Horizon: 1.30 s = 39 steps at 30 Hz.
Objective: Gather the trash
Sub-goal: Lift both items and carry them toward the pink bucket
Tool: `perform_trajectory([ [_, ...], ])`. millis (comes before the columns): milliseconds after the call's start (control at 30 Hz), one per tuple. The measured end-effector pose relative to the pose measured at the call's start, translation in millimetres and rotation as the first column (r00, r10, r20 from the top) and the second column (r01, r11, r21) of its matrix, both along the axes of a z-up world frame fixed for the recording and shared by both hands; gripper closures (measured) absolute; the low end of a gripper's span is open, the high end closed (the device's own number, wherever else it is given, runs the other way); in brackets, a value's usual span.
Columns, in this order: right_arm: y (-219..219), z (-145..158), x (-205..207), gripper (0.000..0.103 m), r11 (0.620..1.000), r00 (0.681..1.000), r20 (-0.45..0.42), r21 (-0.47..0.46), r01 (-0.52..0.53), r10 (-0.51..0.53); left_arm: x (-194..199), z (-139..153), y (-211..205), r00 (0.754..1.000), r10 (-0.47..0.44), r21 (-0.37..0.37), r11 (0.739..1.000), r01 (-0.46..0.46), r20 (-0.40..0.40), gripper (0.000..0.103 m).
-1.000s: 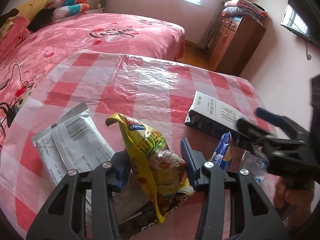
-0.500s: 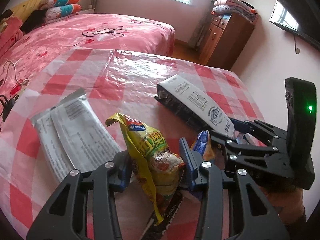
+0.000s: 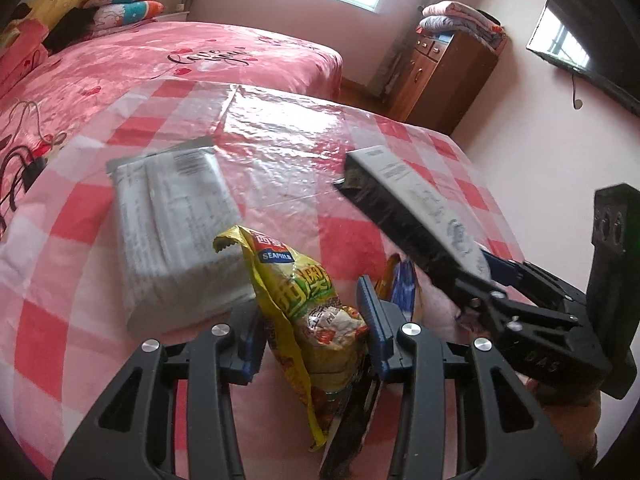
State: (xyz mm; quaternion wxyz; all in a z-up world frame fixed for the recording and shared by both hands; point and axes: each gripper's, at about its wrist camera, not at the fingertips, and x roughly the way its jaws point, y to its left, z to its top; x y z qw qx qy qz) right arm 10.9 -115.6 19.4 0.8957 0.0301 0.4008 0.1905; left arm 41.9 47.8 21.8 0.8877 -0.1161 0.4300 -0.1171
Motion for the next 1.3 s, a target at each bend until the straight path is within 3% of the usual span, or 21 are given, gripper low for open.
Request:
perform_trajectory([
  [467, 2.5, 18.0, -57.0, 0.043, 0.995, 0.999, 0.019, 0.083, 0.046, -0.048, -54.6, 10.2, 30.7, 1.0, 0.011, -0.037, 0.999, -0.011, 0.022, 0.06],
  [800, 30.5, 23.7, -96.1, 0.043, 0.995, 1.0, 0.022, 0.103, -0.004, 0.002, -88.6, 10.9, 58.4, 0.999, 0.039, -0.049, 0.998, -0.038, 0.023, 0.06],
  [1300, 76.5, 19.2, -138.7, 0.043, 0.985, 0.993, -0.041, 0.144, -0.1, 0.106, -137.8, 11.2, 109.7, 0.995, 0.098, -0.075, 0.993, -0.096, 0.032, 0.06],
])
